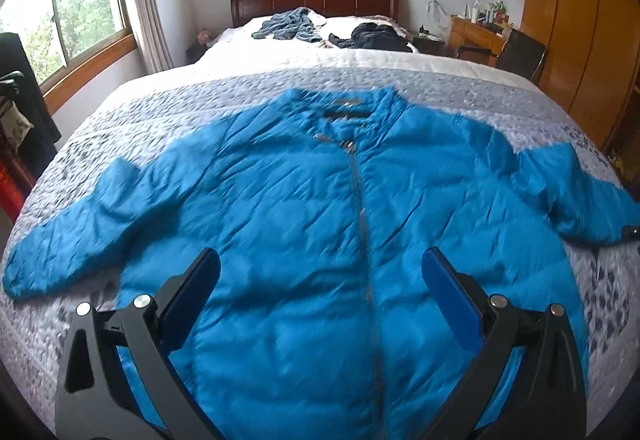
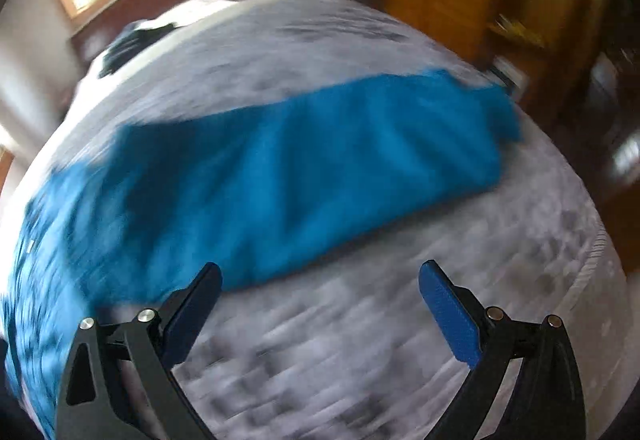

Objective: Fold large clothes
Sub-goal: 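Grasp the jacket sleeve cuff with the right gripper and lift it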

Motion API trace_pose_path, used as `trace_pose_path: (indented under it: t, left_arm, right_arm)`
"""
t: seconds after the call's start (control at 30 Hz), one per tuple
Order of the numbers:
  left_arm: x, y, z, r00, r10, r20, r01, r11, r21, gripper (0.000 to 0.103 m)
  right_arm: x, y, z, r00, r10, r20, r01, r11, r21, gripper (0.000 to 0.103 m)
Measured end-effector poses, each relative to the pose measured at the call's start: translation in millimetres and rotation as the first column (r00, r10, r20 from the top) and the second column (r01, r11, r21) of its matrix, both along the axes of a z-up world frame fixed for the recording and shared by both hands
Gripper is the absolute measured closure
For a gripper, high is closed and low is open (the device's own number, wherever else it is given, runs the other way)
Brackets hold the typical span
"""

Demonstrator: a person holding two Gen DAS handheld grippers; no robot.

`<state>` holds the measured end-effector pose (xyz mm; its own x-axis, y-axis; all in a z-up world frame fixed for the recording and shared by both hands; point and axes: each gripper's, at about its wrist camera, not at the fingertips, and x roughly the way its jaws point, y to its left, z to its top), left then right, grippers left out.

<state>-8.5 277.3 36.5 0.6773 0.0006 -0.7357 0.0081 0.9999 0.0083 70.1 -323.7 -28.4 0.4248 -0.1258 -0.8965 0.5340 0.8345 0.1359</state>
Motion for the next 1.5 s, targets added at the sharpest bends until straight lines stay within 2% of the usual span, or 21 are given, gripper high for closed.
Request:
trace_pose_path:
  t: [0.23, 0.33, 0.43, 0.53, 0.57, 0.63, 0.7, 0.8, 0.9, 1.03, 1.13, 1.23, 1.37, 1.5]
  left_arm:
    - [17.5, -17.2, -12.4, 1.000, -0.016, -0.019, 0.016, 1.000, -0.006, 0.003]
    - [19.4, -18.8, -18.6, 1.000, -0.015, -0.024, 0.015, 1.000, 0.015, 0.003]
    - [22.5, -15.9, -22.8, 0.999, -0.008, -0.039, 0.008, 1.000, 0.005, 0.003]
    - [22.7, -12.3, -22.5, 0.999, -0.004, -0.041, 0.004, 1.000, 0.001, 0.003]
    - [22.5, -11.2, -21.9, 0.999, -0.003, -0.041, 0.003, 1.000, -0.001, 0.003]
    - [21.5, -9.0, -20.7, 0.999, -0.002, -0.038, 0.002, 1.000, -0.007, 0.003]
    - [19.8, -6.6, -18.7, 0.999, -0.002, -0.037, 0.001, 1.000, -0.018, 0.003]
    - [17.2, -2.4, -17.2, 0.999, -0.006, -0.042, 0.005, 1.000, -0.027, 0.003]
    - [15.6, 6.5, -18.9, 0.999, 0.002, -0.053, -0.003, 1.000, -0.030, 0.003]
    - [16.0, 26.2, -22.9, 0.996, 0.037, -0.081, -0.042, 0.998, -0.056, 0.003]
    - [12.2, 40.5, -21.0, 0.996, 0.052, -0.075, -0.057, 0.996, -0.067, 0.003]
    - [8.6, 52.0, -16.1, 0.996, 0.069, -0.050, -0.072, 0.996, -0.057, 0.003]
    - [7.5, 64.7, -12.6, 0.995, 0.085, -0.046, -0.088, 0.994, -0.070, 0.003]
    - [4.5, 74.2, -11.3, 0.995, 0.091, -0.036, -0.093, 0.993, -0.072, 0.003]
  right_arm:
    - [8.1, -99.1, -24.5, 0.986, -0.164, -0.003, 0.163, 0.981, 0.101, 0.005]
    - [12.7, -110.3, -31.6, 0.988, -0.155, -0.009, 0.155, 0.980, 0.123, 0.004]
    - [18.8, -114.7, -29.3, 0.987, -0.157, 0.035, 0.152, 0.981, 0.120, 0.007]
    - [25.7, -120.6, -29.1, 0.984, -0.174, 0.036, 0.170, 0.980, 0.101, 0.025]
    - [28.0, -118.4, -27.0, 0.986, -0.161, 0.048, 0.155, 0.982, 0.106, 0.036]
    - [28.7, -115.6, -24.1, 0.987, -0.155, 0.042, 0.150, 0.984, 0.094, 0.047]
    - [26.1, -111.4, -17.8, 0.989, -0.137, 0.050, 0.132, 0.987, 0.088, 0.068]
    - [20.1, -110.9, -8.9, 0.989, -0.124, 0.079, 0.114, 0.987, 0.114, 0.078]
    - [11.5, -116.6, -6.8, 0.987, -0.141, 0.081, 0.130, 0.984, 0.122, 0.079]
    - [2.9, -125.8, -22.6, 0.984, -0.168, 0.061, 0.156, 0.975, 0.158, 0.080]
    - [1.0, -117.1, -9.0, 0.982, -0.168, 0.086, 0.155, 0.978, 0.137, 0.083]
    - [-0.8, -95.5, 26.0, 0.977, -0.125, 0.173, 0.105, 0.987, 0.122, 0.083]
    - [7.6, -42.7, 77.7, 0.959, 0.010, 0.284, -0.037, 0.995, 0.091, 0.083]
    - [23.3, 20.4, 108.3, 0.932, 0.155, 0.328, -0.181, 0.982, 0.048, 0.084]
